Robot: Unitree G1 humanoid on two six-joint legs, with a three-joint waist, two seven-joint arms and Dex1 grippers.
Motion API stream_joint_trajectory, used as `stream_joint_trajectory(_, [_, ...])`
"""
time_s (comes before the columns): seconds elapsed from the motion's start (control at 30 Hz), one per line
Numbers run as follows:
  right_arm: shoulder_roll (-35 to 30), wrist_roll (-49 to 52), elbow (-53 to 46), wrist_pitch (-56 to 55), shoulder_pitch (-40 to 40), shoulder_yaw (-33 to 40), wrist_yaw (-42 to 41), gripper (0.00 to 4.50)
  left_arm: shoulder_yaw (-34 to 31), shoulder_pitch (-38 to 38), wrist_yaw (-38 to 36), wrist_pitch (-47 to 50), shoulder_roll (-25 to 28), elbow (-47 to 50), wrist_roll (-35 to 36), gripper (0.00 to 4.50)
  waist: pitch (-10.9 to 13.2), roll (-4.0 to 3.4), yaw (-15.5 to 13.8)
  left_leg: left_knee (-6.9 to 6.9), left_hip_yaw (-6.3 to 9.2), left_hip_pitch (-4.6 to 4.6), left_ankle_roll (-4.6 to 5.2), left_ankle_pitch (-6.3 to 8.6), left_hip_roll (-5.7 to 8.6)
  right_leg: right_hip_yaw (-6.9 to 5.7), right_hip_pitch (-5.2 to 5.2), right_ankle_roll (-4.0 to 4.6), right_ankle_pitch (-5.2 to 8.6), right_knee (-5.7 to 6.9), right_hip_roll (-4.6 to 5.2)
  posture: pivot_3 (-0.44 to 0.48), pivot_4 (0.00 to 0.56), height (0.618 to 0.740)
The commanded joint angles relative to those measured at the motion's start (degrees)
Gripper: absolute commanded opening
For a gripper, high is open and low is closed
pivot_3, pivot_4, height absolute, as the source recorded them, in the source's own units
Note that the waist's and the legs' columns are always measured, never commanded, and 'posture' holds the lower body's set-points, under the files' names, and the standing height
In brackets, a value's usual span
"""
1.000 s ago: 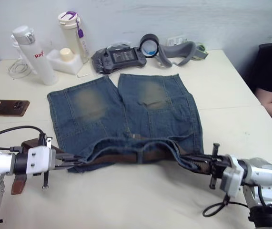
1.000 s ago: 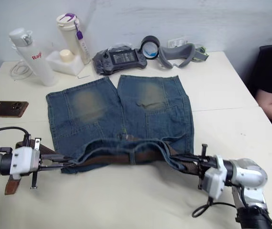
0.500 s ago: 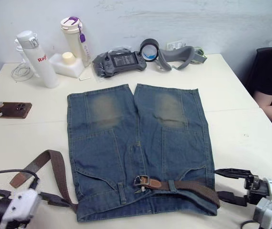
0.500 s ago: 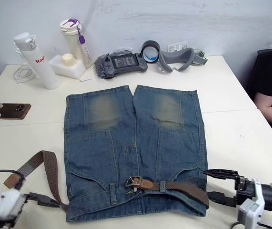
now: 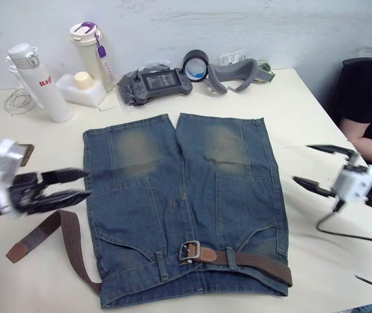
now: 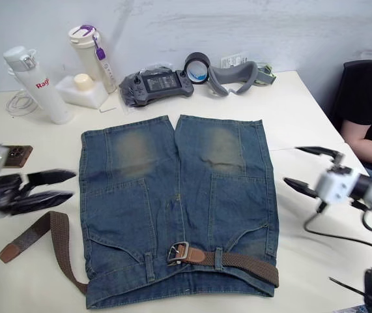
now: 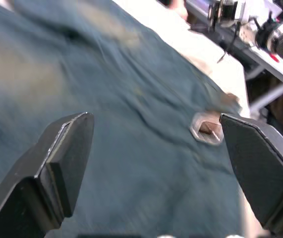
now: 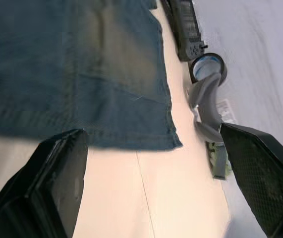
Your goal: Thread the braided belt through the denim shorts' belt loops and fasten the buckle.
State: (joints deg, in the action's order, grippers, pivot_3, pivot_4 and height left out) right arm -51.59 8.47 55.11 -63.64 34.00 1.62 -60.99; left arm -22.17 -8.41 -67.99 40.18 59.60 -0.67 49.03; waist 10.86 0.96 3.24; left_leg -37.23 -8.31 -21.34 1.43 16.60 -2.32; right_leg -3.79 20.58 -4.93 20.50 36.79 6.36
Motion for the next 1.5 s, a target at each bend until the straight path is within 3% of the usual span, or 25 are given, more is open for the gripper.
stream_joint_trajectory(0.03, [4.2, 1.8, -7.5, 25.6, 4.0, -3.0, -1.9, 4.5, 8.8, -7.3, 9.2, 1.5, -3.4, 1.0, -7.5, 4.43, 0.0, 0.0, -0.1, -0.03, -0.03, -0.01, 0.04, -0.02, 0.0, 0.02, 0.02, -0.01, 0.0, 0.12, -0.01, 0.0, 0.15, 0.74])
stream_joint_trajectory(0.13, [8.2, 2.4, -12.4, 46.5, 7.5, -5.9, -4.7, 4.5, 16.4, -14.7, 13.5, 2.9, -5.8, -2.4, -14.2, 4.43, 0.0, 0.0, -0.3, -0.1, -0.03, -0.34, 0.1, -0.06, 0.0, 0.04, 0.35, -0.04, -0.02, 0.42, -0.04, 0.0, 0.15, 0.74])
stream_joint_trajectory(0.23, [11.9, 0.4, -12.2, 60.1, 12.3, -7.9, -4.0, 4.5, 21.1, -22.1, 17.0, 2.1, -10.0, -8.8, -19.9, 4.43, 0.0, 0.0, -0.6, -0.57, -0.06, -1.07, 0.16, -0.08, -0.02, 0.03, 1.07, -0.04, -0.02, 0.84, -0.05, 0.0, 0.15, 0.74])
stream_joint_trajectory(0.4, [17.4, -3.9, -5.1, 70.1, 19.2, -10.6, -1.8, 4.5, 29.0, -28.7, 20.1, -3.0, -15.2, -18.3, -30.7, 4.43, 0.0, 0.0, -1.0, -0.79, -0.11, -1.14, 0.18, -0.09, -0.03, 0.03, 1.13, -0.04, -0.02, 0.96, -0.07, 0.0, 0.15, 0.74])
stream_joint_trajectory(0.5, [18.6, -6.3, -2.4, 73.4, 20.3, -12.3, -2.8, 4.5, 30.8, -28.9, 19.2, -2.7, -16.6, -20.6, -32.9, 4.43, 0.0, -0.01, -1.2, -0.77, -0.12, -1.15, 0.18, -0.09, -0.05, 0.02, 1.18, -0.04, -0.02, 0.98, -0.09, 0.0, 0.15, 0.74])
stream_joint_trajectory(0.57, [19.1, -7.7, -1.4, 74.6, 20.2, -13.1, -3.2, 4.5, 31.5, -28.3, 18.8, -2.9, -17.2, -21.3, -34.2, 3.88, -0.1, 0.05, -1.3, -0.78, -0.16, -1.04, 0.18, -0.09, -0.05, 0.06, 1.1, -0.04, -0.02, 1.01, -0.08, 0.0, 0.15, 0.74])
stream_joint_trajectory(0.67, [19.0, -7.8, -2.6, 77.8, 19.1, -13.9, -6.2, 3.78, 30.7, -27.2, 18.6, -1.9, -18.1, -20.3, -34.4, 2.9, -0.3, 0.19, -1.3, -0.81, -0.15, -0.91, 0.17, -0.08, -0.05, 0.06, 0.97, -0.04, -0.02, 1.01, -0.07, 0.0, 0.15, 0.74])
stream_joint_trajectory(0.9, [18.3, -5.7, -11.9, 80.5, 14.6, -12.7, -10.6, 0.84, 29.6, -25.3, 16.2, 0.0, -18.4, -15.6, -33.7, 0.2, -0.5, 0.37, -1.4, -0.76, -0.13, -0.87, 0.1, 0.0, -0.07, 0.01, 0.95, -0.04, -0.02, 1.03, -0.06, 0.0, 0.15, 0.74])
stream_joint_trajectory(0.93, [18.2, -4.4, -16.1, 82.5, 13.9, -12.0, -11.0, 0.37, 28.8, -24.8, 15.4, 0.3, -18.3, -13.9, -32.7, 0.0, -0.5, 0.37, -1.5, -0.76, -0.13, -0.87, 0.1, 0.0, -0.07, 0.01, 0.94, -0.04, -0.02, 1.02, -0.06, 0.0, 0.15, 0.74])
stream_joint_trajectory(0.97, [18.2, -2.3, -21.1, 85.8, 13.6, -11.1, -11.6, 0.03, 27.2, -24.3, 14.4, 1.5, -18.3, -11.8, -30.7, 0.0, -0.5, 0.37, -1.4, -0.76, -0.13, -0.88, 0.1, 0.0, -0.07, 0.01, 0.94, -0.04, -0.02, 1.02, -0.05, 0.0, 0.15, 0.74])
stream_joint_trajectory(1.03, [17.9, 0.0, -28.1, 89.4, 13.9, -9.7, -12.0, 0.03, 25.0, -23.8, 12.9, 2.6, -17.7, -8.9, -28.5, 0.0, -0.4, 0.28, -1.4, -0.75, -0.12, -0.94, 0.09, 0.01, -0.09, 0.0, 1.0, -0.04, -0.02, 1.01, -0.05, 0.0, 0.15, 0.74])
stream_joint_trajectory(1.17, [18.2, -0.9, -28.5, 88.3, 18.4, -7.9, -8.0, 0.03, 21.9, -27.1, 16.0, 1.8, -18.5, -10.9, -29.3, 0.0, -0.4, 0.22, -1.4, -0.74, -0.14, -1.19, 0.08, 0.0, -0.09, 0.0, 1.29, -0.04, -0.02, 1.02, -0.06, 0.0, 0.15, 0.74])
stream_joint_trajectory(1.3, [19.6, -4.1, -19.2, 79.3, 25.8, -7.5, -1.1, 0.03, 18.6, -35.2, 22.5, -5.8, -20.8, -19.8, -31.9, 0.0, -0.3, 0.26, -1.5, -1.02, -0.2, -1.84, 0.13, -0.13, -0.1, -0.02, 1.95, -0.05, -0.03, 1.21, -0.05, 0.0, 0.15, 0.74])
stream_joint_trajectory(1.5, [24.4, -10.4, 5.1, 62.9, 40.1, -8.8, 12.4, 0.03, 18.4, -53.0, 32.4, -27.7, -24.4, -47.2, -39.5, 0.0, -0.3, 0.38, -1.3, -0.9, -0.28, -2.0, 0.21, -0.22, -0.03, -0.62, 2.09, -0.13, -0.08, 1.18, -0.01, 0.0, 0.15, 0.74])
